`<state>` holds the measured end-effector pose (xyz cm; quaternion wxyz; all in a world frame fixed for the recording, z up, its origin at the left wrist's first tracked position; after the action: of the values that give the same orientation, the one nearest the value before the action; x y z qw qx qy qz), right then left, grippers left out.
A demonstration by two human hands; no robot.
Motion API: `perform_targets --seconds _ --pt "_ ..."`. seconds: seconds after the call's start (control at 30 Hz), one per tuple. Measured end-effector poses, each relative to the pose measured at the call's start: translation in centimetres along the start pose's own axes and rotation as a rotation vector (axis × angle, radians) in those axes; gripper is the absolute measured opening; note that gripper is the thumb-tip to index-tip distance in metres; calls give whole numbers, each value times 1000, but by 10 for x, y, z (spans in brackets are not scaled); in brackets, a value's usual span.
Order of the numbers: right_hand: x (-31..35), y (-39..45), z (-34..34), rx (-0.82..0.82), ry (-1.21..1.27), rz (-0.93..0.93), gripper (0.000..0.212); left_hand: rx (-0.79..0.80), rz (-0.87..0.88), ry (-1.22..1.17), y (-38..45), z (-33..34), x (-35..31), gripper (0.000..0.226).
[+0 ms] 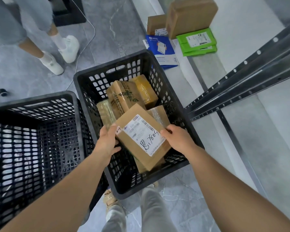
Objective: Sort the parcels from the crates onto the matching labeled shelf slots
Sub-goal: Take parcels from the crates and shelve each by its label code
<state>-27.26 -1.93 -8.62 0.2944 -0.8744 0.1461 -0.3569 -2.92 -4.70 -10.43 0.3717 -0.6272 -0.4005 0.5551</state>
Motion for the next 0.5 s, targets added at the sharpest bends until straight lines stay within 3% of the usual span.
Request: perform_targets --seconds 0.2,0.37,0.5 --pt "3 -12 11 47 45 -4 45 205 75 224 -4 20 16 78" --pt "3 -21 23 118 380 -39 84 322 160 380 -14 26 28 110" --pt "-4 -25 26 155 449 -59 96 396 266 473 -23 30 33 112"
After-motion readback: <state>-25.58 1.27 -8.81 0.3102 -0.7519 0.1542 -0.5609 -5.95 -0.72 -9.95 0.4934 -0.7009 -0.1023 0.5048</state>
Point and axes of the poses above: each hand's wrist, its own y-axis towards the middle knuckle, its own z-axis out of the palm, x = y × z, the point moved 8 cm from there along y, towards the middle knuckle, and after that the axes turned 10 degrees about -z, right-handed, at the moved point
